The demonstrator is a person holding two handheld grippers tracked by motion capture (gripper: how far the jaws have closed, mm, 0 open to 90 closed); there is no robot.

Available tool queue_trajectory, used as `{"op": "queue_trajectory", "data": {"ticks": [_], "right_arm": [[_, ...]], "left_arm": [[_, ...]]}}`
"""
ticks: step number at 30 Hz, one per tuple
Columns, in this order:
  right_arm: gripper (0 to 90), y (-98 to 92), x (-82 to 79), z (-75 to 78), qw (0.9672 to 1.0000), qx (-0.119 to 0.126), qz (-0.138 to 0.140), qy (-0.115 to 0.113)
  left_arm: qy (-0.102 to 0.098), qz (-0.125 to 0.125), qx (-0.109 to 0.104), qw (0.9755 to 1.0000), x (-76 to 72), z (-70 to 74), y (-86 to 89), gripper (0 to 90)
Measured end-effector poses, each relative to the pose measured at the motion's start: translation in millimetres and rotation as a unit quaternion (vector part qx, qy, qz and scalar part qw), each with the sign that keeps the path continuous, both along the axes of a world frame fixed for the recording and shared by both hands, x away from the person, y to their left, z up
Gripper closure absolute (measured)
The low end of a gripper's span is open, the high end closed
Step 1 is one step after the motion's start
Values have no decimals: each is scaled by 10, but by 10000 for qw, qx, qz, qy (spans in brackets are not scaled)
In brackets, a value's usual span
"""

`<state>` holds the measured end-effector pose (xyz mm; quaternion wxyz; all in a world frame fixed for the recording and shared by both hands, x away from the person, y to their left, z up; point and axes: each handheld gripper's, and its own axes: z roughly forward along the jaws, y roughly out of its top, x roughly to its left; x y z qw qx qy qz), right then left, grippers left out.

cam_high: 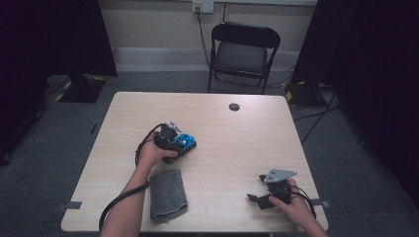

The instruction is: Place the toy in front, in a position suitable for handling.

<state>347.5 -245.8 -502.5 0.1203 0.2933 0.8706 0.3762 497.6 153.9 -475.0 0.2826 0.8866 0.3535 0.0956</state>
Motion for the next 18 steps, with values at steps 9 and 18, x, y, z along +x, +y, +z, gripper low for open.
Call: {"op": "queue_trajectory", "data": {"ticks": [9,18], "right_arm": [[116,2,7,-2,10000,8,-12,-13],[116,2,10,-2,10000,6,-12,-16]], "left_arm": [[-128,28,-84,9999,28,153,-112,280],[-84,-96,-65,9999,57,97,-423,280]]}}
